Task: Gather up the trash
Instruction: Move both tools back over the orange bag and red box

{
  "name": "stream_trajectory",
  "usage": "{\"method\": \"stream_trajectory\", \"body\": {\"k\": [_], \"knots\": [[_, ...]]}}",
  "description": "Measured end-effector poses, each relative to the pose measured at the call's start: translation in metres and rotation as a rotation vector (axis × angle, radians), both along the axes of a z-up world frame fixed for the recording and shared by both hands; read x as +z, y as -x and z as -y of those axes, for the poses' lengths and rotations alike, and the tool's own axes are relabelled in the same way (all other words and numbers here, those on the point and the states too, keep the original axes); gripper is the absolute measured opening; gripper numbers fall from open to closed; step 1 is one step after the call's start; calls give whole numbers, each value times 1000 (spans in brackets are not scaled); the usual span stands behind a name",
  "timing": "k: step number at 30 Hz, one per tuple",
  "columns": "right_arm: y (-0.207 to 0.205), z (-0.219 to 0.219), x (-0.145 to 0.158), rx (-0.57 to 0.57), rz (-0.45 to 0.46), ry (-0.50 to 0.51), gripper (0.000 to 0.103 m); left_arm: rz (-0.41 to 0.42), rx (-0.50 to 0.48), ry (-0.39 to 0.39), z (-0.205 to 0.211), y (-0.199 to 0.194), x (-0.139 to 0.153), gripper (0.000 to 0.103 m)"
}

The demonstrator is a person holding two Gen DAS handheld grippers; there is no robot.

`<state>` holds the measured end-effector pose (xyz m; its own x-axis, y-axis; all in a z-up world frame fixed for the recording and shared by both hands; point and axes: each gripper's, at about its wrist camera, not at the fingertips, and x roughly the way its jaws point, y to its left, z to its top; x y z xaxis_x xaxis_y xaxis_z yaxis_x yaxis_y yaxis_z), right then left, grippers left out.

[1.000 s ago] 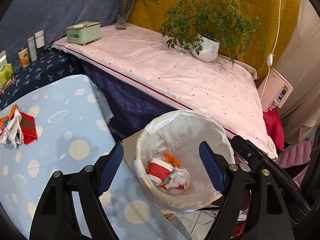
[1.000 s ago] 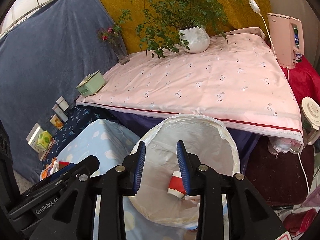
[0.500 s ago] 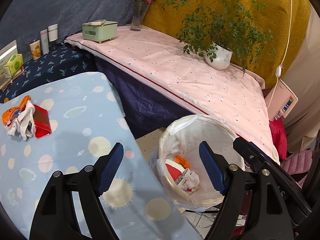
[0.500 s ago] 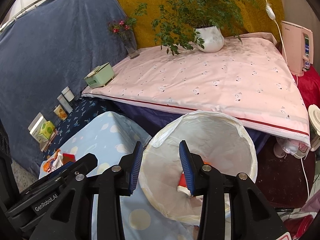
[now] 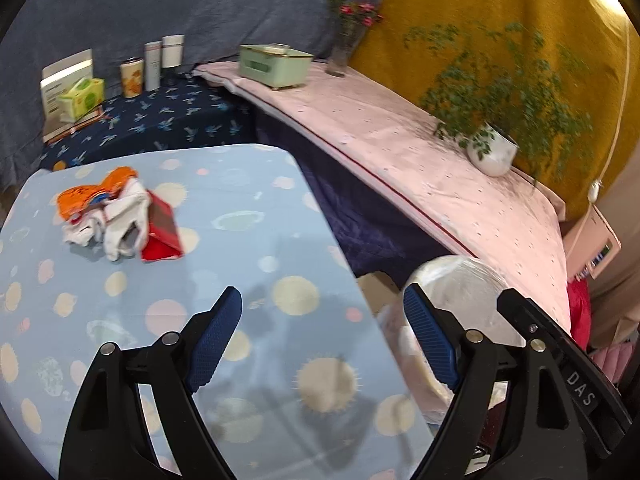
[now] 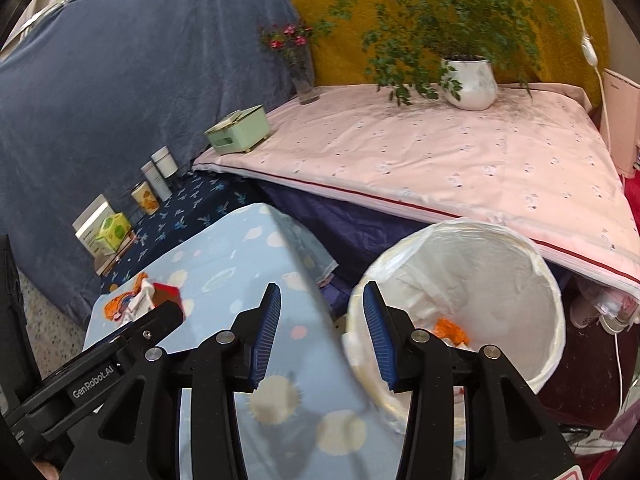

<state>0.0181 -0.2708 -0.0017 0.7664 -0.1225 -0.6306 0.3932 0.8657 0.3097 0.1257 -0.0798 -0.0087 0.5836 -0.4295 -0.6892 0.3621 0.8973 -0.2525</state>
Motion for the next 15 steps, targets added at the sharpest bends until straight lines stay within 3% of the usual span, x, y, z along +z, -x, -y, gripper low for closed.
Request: {"method": "stream_trajectory", "body": {"k": [15], "knots": [[-67, -114, -1, 224, -29, 29, 42, -16, 253, 6, -139, -46, -11, 79]]}}
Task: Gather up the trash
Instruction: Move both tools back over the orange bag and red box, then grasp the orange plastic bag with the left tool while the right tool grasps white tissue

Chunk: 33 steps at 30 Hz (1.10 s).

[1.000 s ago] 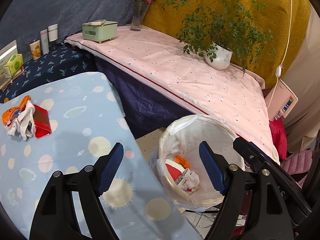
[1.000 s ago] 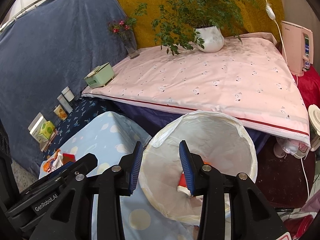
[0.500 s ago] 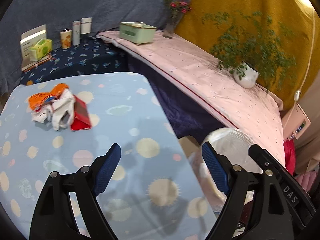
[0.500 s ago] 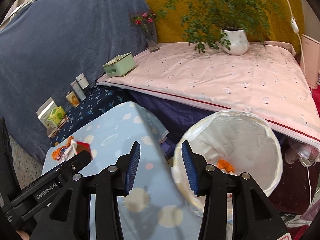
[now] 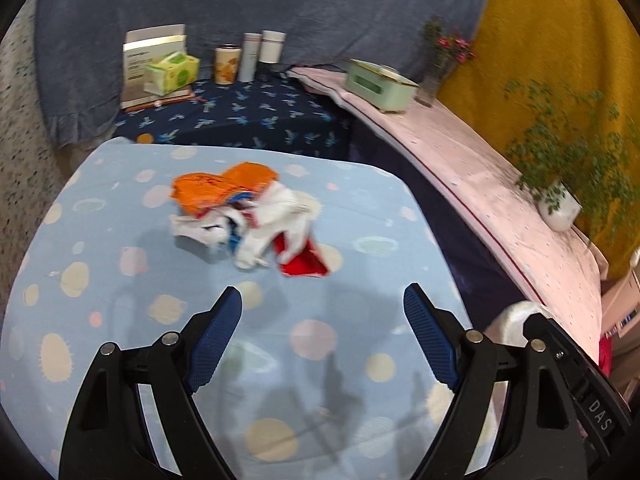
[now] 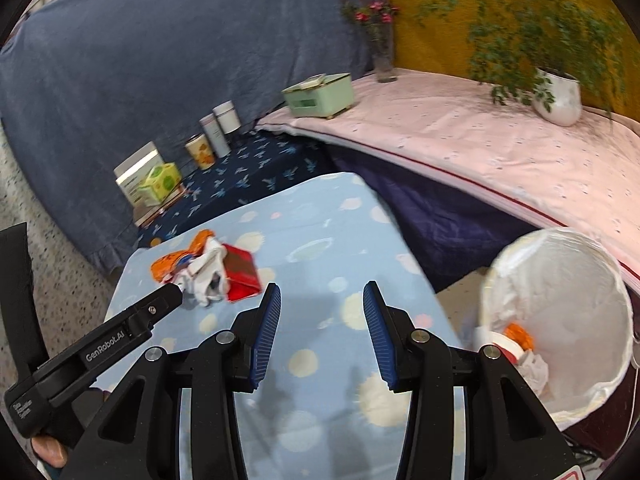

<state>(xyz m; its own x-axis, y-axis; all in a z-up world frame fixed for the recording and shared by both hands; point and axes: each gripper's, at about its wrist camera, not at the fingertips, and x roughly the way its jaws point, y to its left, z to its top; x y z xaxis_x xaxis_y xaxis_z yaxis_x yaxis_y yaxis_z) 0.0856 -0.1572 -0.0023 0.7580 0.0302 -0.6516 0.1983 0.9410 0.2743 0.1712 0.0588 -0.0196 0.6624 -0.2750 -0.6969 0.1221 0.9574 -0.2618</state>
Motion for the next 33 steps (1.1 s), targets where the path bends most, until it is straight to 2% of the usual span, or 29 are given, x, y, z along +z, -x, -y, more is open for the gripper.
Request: {"method": "stream_trajectory", "body": {"k": [6, 13, 18, 25, 27, 30, 32, 33], "knots": [[-34, -40, -8, 75, -19, -2, 42, -35, 131, 20, -65, -25, -11, 79], [-85, -79, -26, 148, -60, -22, 42, -70, 227, 55, -112, -59, -22, 79], [-124, -96, -42, 173, -92, -47, 42, -105, 251, 104, -121, -89, -31, 79], [-172, -106, -60, 177, -123, -62, 42, -150, 232, 150, -114, -131, -48, 79], [-183, -109, -65, 183, -134, -66, 42, -159, 224, 157, -111, -140, -53, 74], [-192, -113, -74, 196, -148, -62, 43, -174, 201, 166, -106, -149, -59, 62], [-197, -114, -78, 205, -151, -65, 43, -173, 180, 165, -102, -153, -61, 46], [-197, -116, -79, 206, -152, -65, 40, -172, 170, 159, -100, -154, -62, 42]]}}
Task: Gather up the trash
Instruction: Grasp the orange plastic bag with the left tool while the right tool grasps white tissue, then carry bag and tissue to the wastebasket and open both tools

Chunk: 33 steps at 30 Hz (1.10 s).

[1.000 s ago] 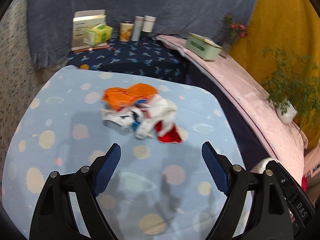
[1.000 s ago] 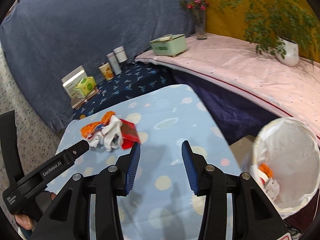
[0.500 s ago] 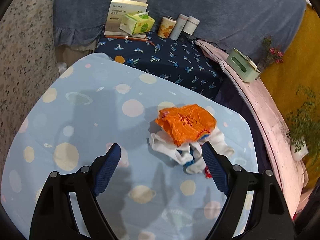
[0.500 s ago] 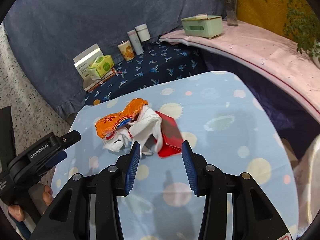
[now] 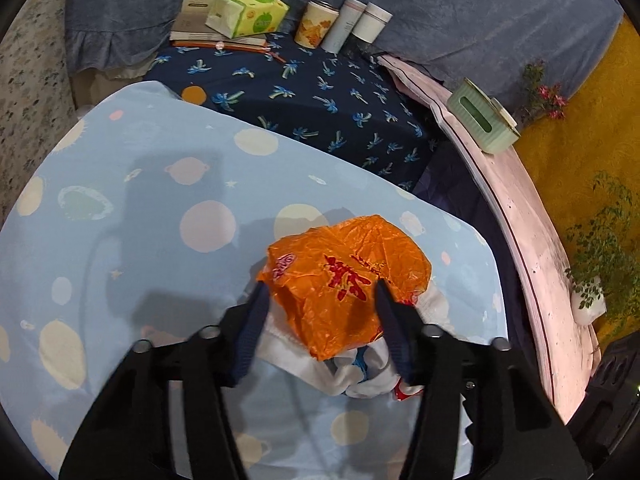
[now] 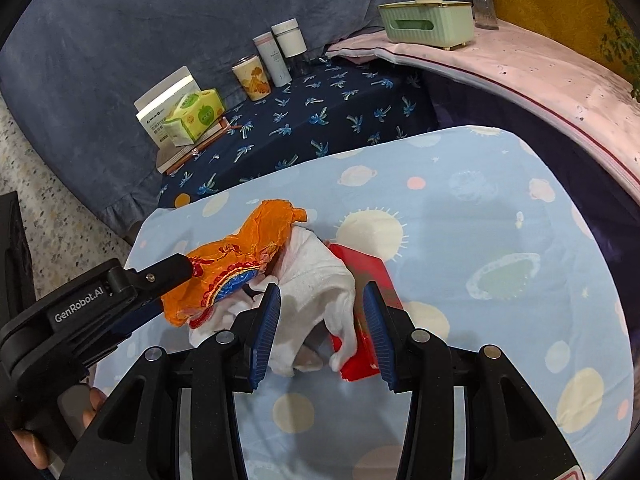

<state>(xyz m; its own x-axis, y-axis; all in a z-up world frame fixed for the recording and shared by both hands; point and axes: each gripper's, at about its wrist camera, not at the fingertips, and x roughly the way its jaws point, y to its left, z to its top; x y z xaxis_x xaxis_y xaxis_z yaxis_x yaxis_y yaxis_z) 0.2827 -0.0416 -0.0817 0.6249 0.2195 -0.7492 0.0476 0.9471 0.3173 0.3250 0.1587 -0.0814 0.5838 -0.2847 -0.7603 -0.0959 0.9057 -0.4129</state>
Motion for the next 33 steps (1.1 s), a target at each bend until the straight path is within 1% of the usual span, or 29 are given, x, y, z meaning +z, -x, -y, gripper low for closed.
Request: {"method": "stream_trajectory", "body": {"k": [1, 2, 3, 4, 5, 6, 12, 20, 27, 33], "knots": [[-1, 0, -1, 4, 1, -1, 38, 4, -11, -4, 2, 0, 0, 35], [-1, -1, -2, 10, 3, -1, 29, 9, -17, -4, 3, 0, -1, 26], [-1, -1, -2, 14, 3, 2, 19, 9, -24, -2, 4, -1, -2, 21], [0, -2, -2, 18, 4, 2, 15, 8, -28, 4, 4, -1, -2, 19], [0, -2, -2, 22, 6, -1, 8, 12, -30, 5, 5, 0, -1, 17], [2, -2, -1, 23, 10, -4, 6, 20, -30, -1, 5, 2, 0, 16], [15, 2, 20, 22, 60, -24, 4, 67, -38, -5, 9, 16, 18, 12], [47, 23, 67, -6, 154, -42, 4, 160, -68, -5, 27, 43, 68, 11], [85, 54, 106, -56, 237, -42, 4, 248, -123, -22, 61, 79, 113, 11], [122, 93, 130, -118, 288, -35, 4, 306, -204, -36, 106, 112, 142, 11]]}}
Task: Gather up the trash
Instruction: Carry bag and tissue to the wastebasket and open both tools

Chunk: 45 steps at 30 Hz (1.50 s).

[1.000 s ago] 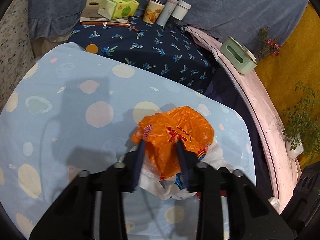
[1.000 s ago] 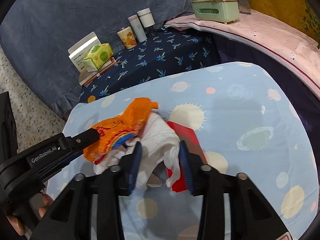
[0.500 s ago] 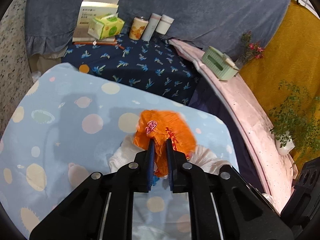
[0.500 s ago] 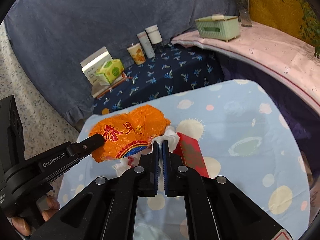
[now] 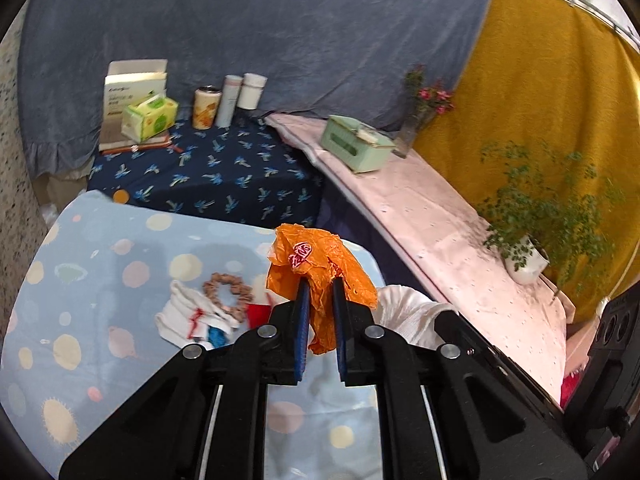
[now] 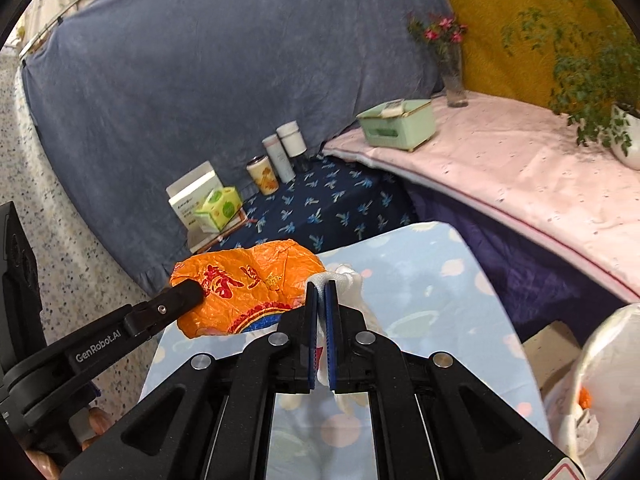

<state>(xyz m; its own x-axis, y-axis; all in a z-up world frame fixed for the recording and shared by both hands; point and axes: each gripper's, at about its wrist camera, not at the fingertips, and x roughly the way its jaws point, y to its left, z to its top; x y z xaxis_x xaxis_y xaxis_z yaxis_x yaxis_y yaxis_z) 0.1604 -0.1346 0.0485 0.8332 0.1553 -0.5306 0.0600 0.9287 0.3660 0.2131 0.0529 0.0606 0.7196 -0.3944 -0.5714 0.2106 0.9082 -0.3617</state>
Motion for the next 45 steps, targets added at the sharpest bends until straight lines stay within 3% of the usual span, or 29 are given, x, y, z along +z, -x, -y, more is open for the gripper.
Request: {"method": "stream_trajectory", "body": {"k": [13, 28, 42, 45], "knots": [[78, 93, 17, -165, 56, -16, 4, 50, -200, -43, 114, 65, 20, 11], [163, 209, -18, -389, 23, -74, 4, 20, -415, -111, 237, 121, -7, 11], [201, 258, -50, -475, -10, -99, 4, -42, -521, -163, 294, 139, -43, 12], [202, 261, -53, -482, -16, -101, 5, -69, -514, -154, 296, 137, -49, 19]]}}
